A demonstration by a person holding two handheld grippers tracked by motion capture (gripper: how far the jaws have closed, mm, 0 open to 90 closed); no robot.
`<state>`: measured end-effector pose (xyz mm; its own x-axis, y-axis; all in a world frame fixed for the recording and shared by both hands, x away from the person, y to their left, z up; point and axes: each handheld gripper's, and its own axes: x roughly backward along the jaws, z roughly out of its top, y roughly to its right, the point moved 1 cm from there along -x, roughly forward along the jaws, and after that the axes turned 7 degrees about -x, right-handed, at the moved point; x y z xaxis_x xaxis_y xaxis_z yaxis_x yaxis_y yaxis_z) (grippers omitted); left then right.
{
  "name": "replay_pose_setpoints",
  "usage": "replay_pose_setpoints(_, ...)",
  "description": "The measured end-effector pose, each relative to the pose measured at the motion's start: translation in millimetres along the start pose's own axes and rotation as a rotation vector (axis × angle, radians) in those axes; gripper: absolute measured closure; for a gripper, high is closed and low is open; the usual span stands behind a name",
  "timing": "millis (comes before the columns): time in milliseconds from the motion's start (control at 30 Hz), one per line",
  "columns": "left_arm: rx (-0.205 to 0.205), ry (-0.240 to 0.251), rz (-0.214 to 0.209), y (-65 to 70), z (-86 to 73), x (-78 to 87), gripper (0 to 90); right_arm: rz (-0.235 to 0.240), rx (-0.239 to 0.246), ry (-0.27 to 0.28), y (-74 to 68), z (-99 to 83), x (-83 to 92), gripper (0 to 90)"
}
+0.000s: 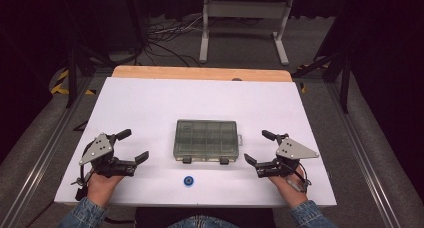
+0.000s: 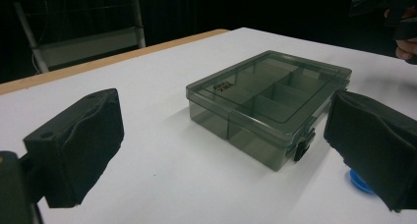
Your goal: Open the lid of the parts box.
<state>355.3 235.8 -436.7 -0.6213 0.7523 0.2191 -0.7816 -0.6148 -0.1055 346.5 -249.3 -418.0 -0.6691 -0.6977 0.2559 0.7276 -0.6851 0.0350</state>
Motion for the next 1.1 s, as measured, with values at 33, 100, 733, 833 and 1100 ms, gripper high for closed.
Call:
replay_pose_setpoints(33,-0.005,-0.006,0.0,0.0,1.3,-0.6,2.4,0.0,0.0,0.0,0.0,0.0,0.0,5.1)
replay_pose_setpoints(100,-0.013,0.001,0.001,0.3,4.5,-3.5,2.4,0.01,0.003,-0.004,-0.6,1.4,-2.7,5.2)
replay_pose_setpoints(733,-0.027,-0.001,-0.078,7.4,20.7,-32.2,2.4,0.062,-0.001,-0.013,-5.3,20.3,-25.4,5.2)
replay_pose_setpoints(833,-0.025,-0.006,-0.086,8.2,21.7,-34.6,2.3,0.067,0.001,-0.017,-6.9,21.3,-27.7,5.2)
replay_pose_setpoints(1100,-0.031,-0.028,-0.115,9.9,23.1,-44.6,4.5,0.074,-0.005,-0.04,-5.7,22.6,-29.1,6.3)
